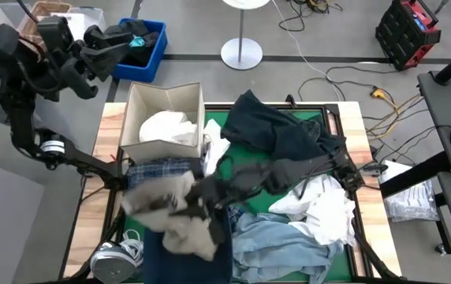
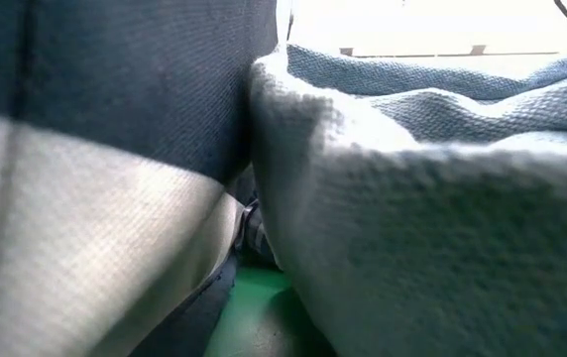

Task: Sort clothes
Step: Put the light brown shorts into the blue laundry organizer

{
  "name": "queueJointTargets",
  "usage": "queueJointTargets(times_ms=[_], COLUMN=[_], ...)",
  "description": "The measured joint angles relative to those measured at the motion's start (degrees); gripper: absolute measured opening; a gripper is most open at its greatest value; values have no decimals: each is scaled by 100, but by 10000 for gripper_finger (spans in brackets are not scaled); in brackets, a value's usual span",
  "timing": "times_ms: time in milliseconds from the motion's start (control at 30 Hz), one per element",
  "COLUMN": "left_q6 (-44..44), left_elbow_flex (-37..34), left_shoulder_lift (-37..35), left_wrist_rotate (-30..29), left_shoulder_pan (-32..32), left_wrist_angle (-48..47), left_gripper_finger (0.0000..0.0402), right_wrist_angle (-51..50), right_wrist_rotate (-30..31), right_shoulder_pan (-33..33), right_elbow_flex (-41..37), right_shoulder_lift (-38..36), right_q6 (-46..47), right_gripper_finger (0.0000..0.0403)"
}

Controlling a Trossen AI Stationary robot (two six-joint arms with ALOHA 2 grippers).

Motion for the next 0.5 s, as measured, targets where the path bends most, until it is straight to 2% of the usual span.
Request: queueJointTargets(times_ms=[67, 233, 367, 500], left_q6=[-2, -2, -3, -46], left_elbow_flex=[-2, -2, -2, -2], left_shoulder_lift=[10, 22, 60, 74], left_wrist_rotate=[33, 35, 34, 33], left_shoulder_pan=[0, 0, 0, 0], left_wrist_angle=[-110, -262, -346, -340], left_gripper_finger=[187, 187, 187, 187], right_wrist_angle=[-232, -300, -274, 469], right_wrist_rotate=[-79, -710, -1004, -2004], right_shoulder_pan=[23, -86, -104, -95], right_elbow_flex=[-10, -14, -8, -28], right_shoulder_lift=[167, 460, 645, 853], right_q6=[403, 1878, 2393, 2864], right_gripper_finger=[17, 17, 17, 17])
